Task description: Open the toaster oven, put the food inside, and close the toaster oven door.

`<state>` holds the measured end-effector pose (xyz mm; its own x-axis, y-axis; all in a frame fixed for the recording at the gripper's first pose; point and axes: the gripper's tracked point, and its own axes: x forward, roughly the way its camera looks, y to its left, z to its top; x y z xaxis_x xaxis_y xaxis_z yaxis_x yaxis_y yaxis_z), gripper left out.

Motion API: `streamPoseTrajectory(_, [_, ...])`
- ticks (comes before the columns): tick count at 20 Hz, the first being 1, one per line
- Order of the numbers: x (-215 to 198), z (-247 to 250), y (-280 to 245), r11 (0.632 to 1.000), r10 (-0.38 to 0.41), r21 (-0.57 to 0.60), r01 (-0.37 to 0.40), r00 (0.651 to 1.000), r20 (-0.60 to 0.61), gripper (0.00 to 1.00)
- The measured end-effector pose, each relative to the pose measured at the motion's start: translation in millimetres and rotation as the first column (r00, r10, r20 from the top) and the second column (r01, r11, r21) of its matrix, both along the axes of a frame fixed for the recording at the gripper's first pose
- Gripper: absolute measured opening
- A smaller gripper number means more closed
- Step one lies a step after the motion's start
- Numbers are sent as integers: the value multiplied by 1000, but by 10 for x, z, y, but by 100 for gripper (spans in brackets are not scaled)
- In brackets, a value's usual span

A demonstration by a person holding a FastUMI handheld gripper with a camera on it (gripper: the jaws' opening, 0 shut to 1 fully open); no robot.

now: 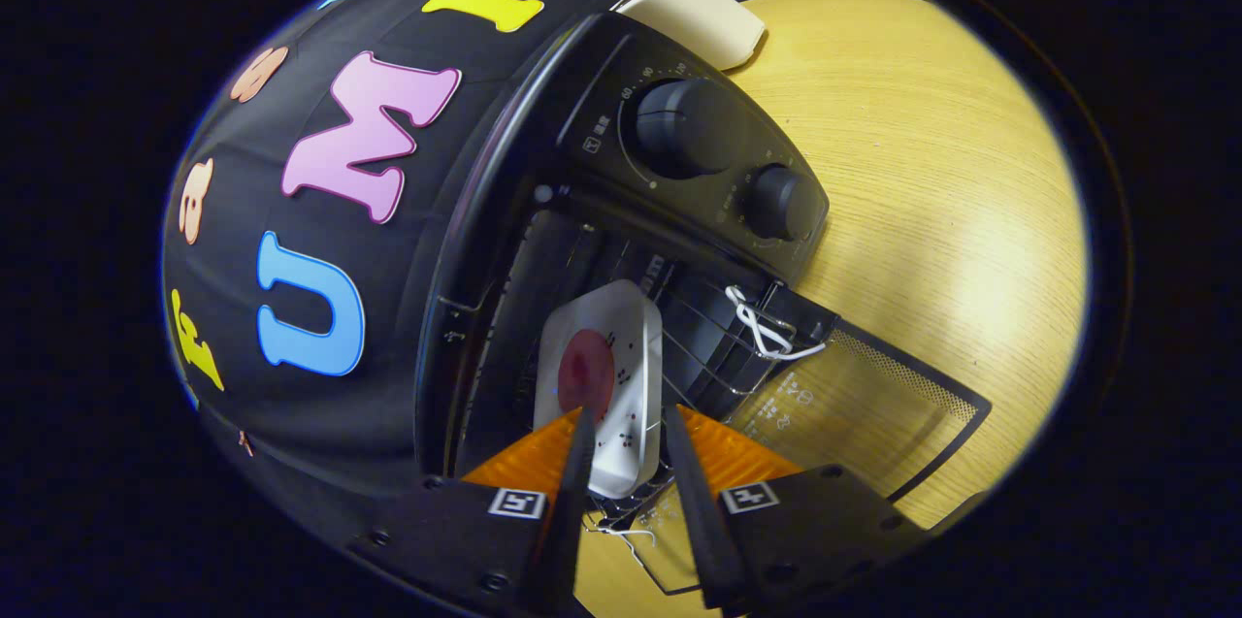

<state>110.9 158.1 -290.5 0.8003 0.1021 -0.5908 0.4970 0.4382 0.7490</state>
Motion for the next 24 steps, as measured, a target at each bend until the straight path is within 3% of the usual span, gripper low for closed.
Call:
streamPoseTrajectory(1, [-49, 47, 7, 1000, 26, -12, -26, 1000, 5, 60])
streamPoseTrajectory(3, [-170, 92, 30, 996, 78, -45, -78, 997, -1, 95])
streamPoseTrajectory(4, [-255, 133, 32, 993, 102, -65, -102, 995, -1, 97])
streamPoseTrajectory(6, [-462, 195, 15, 977, 160, -140, -161, 987, -22, 99])
streamPoseTrajectory(8, [-618, 317, -52, 938, 224, -269, -220, 974, -14, 98])
streamPoseTrajectory(12, [-972, 403, -2, 824, 400, -413, -387, 915, -61, 99])
streamPoseTrajectory(14, [-1124, 429, -40, 774, 442, -470, -424, 894, -80, 99])
streamPoseTrajectory(16, [-1274, 351, -65, 700, 493, -532, -476, 862, -123, 99])
streamPoseTrajectory(18, [-1423, 197, -63, 631, 533, -565, -532, 826, -182, 99])
streamPoseTrajectory(24, [-1631, -220, -52, 503, 566, -599, -623, 762, -316, 99])
